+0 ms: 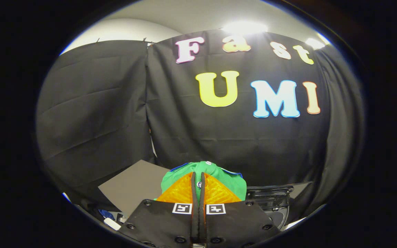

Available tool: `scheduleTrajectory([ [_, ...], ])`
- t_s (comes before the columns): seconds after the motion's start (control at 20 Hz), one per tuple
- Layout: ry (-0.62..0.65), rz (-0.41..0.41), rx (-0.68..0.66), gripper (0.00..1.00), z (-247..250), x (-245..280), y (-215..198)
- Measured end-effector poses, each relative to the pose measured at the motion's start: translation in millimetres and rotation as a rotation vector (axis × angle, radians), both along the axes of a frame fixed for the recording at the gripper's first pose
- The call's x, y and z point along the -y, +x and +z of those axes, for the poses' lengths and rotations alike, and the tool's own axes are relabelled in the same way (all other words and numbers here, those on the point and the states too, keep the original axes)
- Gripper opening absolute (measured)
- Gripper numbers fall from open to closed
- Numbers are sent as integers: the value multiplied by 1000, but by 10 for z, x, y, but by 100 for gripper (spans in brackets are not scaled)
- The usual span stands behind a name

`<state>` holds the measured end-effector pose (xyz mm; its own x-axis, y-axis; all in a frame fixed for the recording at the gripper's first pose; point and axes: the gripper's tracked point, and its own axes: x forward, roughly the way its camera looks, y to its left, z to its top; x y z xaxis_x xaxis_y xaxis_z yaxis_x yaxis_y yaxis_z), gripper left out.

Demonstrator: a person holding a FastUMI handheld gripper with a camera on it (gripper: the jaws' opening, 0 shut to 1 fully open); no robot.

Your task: Put the clothes into the washing machine and then close the washing machine lid.

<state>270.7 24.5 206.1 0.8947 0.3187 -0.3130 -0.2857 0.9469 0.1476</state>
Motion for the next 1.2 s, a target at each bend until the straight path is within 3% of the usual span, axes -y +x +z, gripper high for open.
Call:
scheduleTrajectory([
  [0.7, -1, -173, -60, 1, -537, 1505, 53],
  [1.2, -22, -203, -103, 1, -1067, 1624, -35],
])
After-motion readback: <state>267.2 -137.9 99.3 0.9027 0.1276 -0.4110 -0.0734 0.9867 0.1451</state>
